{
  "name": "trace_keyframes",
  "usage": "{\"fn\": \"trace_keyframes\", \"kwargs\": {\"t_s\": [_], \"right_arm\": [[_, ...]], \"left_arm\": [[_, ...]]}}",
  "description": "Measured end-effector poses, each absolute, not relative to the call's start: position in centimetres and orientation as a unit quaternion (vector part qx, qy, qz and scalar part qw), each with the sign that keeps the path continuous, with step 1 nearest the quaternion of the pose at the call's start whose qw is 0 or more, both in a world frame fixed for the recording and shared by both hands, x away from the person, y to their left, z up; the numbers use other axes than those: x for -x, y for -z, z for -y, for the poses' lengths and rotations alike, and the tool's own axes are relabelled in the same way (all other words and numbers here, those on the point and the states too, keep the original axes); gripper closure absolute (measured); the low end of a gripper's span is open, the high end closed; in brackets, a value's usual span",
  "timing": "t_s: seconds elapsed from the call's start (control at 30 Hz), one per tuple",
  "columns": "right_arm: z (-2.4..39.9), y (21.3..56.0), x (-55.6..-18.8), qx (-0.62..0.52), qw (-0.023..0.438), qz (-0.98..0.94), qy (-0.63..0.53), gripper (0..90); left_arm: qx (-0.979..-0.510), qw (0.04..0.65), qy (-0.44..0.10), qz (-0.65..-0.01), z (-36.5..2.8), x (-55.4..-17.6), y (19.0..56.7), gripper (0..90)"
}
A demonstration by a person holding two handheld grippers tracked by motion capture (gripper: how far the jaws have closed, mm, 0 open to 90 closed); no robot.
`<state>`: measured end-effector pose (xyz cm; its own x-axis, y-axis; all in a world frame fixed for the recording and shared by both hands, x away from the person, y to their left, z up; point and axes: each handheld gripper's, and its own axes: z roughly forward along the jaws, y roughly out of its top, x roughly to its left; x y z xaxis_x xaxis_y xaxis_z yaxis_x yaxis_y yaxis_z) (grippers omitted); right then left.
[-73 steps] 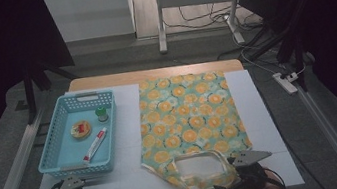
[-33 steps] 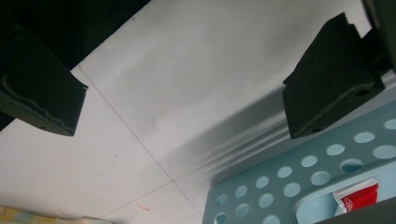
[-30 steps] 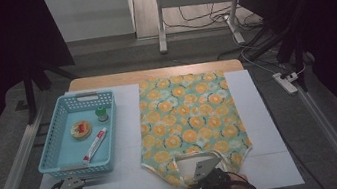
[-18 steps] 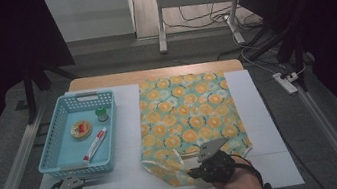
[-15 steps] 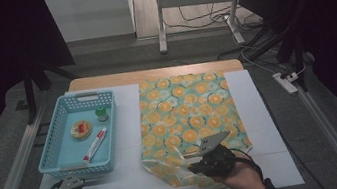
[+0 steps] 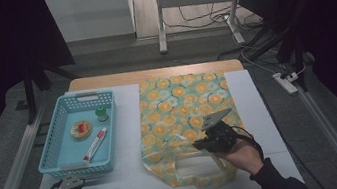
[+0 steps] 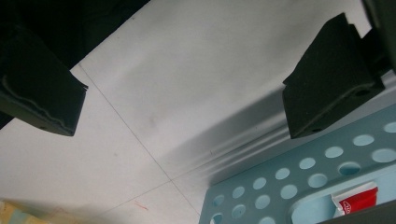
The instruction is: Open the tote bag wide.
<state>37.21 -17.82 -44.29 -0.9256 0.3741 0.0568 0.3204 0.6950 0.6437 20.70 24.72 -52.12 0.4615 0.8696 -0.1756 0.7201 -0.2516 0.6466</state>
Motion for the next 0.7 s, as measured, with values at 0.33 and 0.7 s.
{"fn": "trace_keyframes", "kwargs": {"t_s": [0.33, 0.7], "right_arm": [[18.1, 45.1, -42.1, -0.220, 0.041, -0.911, -0.347, 89.6], [17.3, 46.0, -47.0, -0.235, 0.057, -0.905, -0.351, 89.6]], "left_arm": [[-0.780, 0.345, -0.107, -0.511, -24.8, -20.7, 52.1, 0.0], [-0.780, 0.346, -0.106, -0.511, -24.9, -20.7, 52.1, 0.0]]}}
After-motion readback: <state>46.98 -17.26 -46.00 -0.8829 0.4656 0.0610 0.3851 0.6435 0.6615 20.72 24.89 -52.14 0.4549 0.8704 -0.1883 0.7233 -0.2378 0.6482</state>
